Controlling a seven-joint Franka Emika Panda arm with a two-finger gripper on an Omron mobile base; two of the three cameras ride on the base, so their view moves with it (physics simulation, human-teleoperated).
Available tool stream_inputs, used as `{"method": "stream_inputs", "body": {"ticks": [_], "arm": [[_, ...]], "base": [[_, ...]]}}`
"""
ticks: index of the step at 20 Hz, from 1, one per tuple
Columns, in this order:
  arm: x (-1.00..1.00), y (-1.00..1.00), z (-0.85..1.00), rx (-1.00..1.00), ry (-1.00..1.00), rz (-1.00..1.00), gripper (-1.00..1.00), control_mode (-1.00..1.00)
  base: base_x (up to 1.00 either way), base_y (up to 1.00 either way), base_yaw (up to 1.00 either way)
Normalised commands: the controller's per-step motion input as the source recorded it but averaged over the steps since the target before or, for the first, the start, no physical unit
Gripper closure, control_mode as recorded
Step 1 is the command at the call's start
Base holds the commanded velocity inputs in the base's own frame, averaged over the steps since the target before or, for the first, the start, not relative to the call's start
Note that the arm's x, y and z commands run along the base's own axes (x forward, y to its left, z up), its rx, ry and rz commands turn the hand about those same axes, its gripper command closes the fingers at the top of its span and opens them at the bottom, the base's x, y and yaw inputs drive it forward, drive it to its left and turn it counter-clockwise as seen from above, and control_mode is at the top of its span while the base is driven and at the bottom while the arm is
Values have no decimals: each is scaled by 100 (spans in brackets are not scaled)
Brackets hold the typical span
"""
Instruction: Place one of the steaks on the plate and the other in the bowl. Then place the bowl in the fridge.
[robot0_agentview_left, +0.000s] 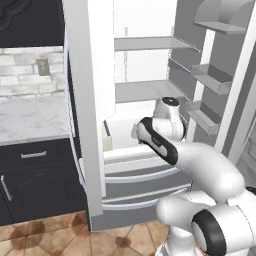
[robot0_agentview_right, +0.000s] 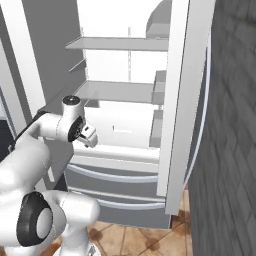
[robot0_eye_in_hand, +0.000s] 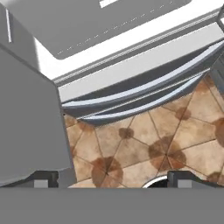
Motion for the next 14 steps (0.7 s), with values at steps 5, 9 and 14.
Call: {"method": "stream_inputs", "body": {"ticks": [5, 9, 14], "arm": [[-29, -28, 61, -27, 36, 6, -100, -100], [-23, -30, 4, -29, 35, -3, -100, -100], [-77, -35, -13, -5, -4, 4, -100, -100]], "base": [[0, 0, 0], [0, 0, 0], [0, 0, 0]]}}
